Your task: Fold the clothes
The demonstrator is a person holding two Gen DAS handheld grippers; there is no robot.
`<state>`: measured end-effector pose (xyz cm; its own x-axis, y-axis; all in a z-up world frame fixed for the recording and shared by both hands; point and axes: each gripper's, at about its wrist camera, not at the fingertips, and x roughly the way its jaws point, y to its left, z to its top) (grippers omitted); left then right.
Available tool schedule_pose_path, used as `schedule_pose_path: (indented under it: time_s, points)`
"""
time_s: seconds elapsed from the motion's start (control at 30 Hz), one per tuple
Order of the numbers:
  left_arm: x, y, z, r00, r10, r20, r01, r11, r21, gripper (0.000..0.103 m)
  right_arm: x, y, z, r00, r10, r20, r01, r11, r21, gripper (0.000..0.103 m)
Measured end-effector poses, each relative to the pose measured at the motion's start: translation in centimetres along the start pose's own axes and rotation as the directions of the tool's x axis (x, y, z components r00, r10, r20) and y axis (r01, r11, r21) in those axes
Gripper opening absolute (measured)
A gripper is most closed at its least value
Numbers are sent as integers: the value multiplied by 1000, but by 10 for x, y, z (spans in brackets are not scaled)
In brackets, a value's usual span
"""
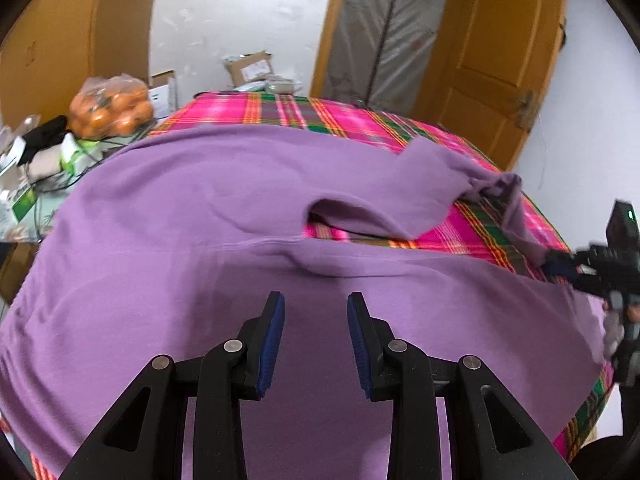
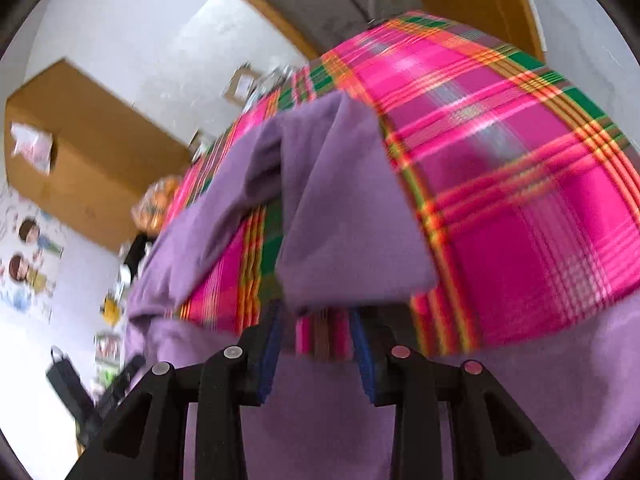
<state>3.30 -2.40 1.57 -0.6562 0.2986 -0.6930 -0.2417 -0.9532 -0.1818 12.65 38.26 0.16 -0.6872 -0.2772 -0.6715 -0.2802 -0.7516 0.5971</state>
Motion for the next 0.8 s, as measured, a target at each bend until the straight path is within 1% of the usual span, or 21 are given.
schedule_pose_path:
  time_s: [0.13,0.23,0.27,0.3,0.37,0.47,0.57,0.63,0.7,0.8]
  points:
    - [9,-3,1,999,-3,-36,3,1000,1,34,-3,-1,7,998,14,62,-16,999,29,41]
    - [12,-3,0,998,4,-57,-4,1000,-3,34,4,3,11,996,39,84,-43,998,41,42]
    - [12,-4,-1,998,8,-57,-8,1000,0,34,5,4,12,995,45,85,-48,998,40,39]
    - [12,-5,-1,998,11,-58,-11,1000,4,34,6,4,15,996,35,81,-38,999,32,22]
    - [11,-7,-2,998,19,-59,-18,1000,11,34,6,5,24,997,-2,75,1,1000,12,4]
    - [12,-7,-2,998,21,-60,-20,1000,14,34,-7,0,42,993,-39,107,40,999,-2,4]
    - [12,-6,-2,998,18,-60,-17,1000,10,34,-28,-4,71,981,-115,156,125,990,-60,4]
    - [12,-6,-1,998,17,-60,-17,1000,10,34,-41,-7,96,968,-170,186,191,976,-102,4]
    - [12,-6,-1,998,17,-60,-16,1000,10,34,-53,-10,122,948,-235,215,267,955,-132,5]
    - [12,-6,-1,998,11,-60,-10,1000,5,34,-65,-13,156,923,-288,254,332,931,-150,4]
